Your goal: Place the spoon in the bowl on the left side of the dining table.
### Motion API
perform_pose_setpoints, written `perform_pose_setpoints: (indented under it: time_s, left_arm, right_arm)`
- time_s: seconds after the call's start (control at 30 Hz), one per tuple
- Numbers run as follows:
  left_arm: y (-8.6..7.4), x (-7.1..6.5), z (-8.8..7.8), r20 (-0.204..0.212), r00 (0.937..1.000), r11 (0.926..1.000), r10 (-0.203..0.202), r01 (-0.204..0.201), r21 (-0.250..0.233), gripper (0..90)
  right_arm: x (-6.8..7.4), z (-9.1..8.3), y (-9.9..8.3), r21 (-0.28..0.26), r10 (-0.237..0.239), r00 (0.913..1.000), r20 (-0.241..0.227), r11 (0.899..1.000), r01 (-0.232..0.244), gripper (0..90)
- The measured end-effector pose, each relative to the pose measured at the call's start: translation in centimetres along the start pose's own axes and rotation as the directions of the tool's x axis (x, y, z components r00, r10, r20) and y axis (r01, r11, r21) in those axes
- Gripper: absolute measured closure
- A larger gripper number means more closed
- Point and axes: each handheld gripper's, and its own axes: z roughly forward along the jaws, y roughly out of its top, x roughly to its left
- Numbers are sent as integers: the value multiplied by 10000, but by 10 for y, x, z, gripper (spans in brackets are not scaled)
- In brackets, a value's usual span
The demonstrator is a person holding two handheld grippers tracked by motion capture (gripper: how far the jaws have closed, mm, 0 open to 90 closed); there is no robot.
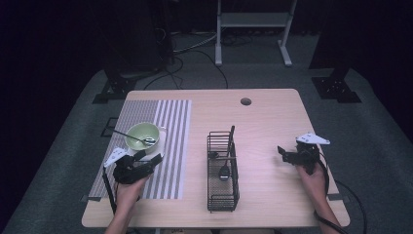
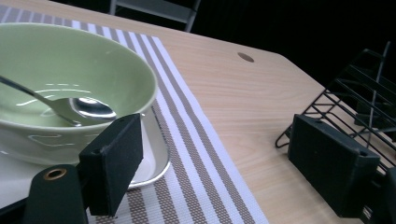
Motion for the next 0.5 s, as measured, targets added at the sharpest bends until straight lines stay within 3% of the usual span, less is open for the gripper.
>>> perform_pose_setpoints:
  time_s: [0.5]
  left_arm:
    - [-1,-14,5,418,9970,9967,647,-666,465,174]
  right_arm:
    - [0,0,0,-23,-8,10000,10,10000,8,131]
